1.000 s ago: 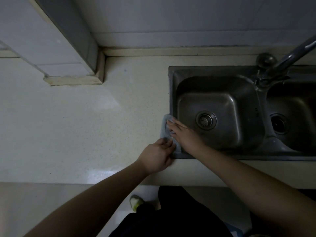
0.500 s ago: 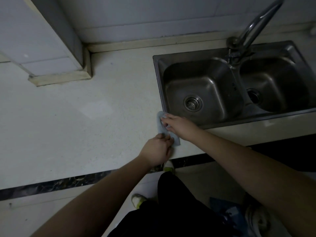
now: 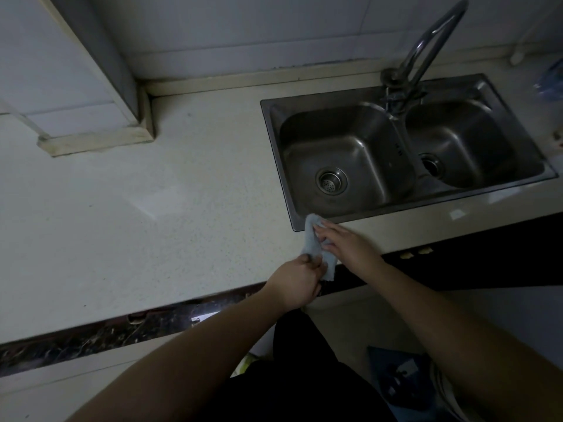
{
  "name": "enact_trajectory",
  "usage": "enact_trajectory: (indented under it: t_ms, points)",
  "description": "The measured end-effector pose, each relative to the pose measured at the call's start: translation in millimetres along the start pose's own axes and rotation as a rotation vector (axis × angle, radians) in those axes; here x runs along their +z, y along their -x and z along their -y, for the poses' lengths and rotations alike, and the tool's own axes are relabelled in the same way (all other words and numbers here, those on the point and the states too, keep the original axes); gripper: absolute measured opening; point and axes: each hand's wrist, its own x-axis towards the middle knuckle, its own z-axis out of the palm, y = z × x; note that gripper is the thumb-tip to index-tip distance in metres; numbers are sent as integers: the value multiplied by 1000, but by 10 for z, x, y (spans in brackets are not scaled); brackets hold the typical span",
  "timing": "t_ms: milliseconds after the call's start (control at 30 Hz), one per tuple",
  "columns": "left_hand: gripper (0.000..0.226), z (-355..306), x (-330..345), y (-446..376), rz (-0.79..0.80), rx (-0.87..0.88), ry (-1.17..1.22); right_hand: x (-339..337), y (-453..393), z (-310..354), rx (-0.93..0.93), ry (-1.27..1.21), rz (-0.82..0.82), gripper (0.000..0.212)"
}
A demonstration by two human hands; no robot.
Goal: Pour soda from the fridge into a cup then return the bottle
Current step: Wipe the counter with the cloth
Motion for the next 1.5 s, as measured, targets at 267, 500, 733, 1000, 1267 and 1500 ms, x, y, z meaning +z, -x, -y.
enact_trajectory:
  t_ms: [267,500,733,1000,1267,1500]
  points:
    - [39,121,-86,-251,-102,21,26,-126,-87,-139,-5,59,-18,51]
    - [29,794,-195,176,-273,23,-23,32,-426,286,-239,254,-162,30]
    - [21,1300,-357,561,-298,-204,-110,220,-734,683,-254,443,-109,26]
    - [33,1413,-537,560,-336,-553,-243,220,-1252,1196,-204,447,153,59]
    - [42,1734,-804,228,-230,-954,-109,137,-2055,1595,-199,387,194,49]
    - [55,2650,-1060,152,-222,-860,26,148,-2752,1765,-213,464,192,49]
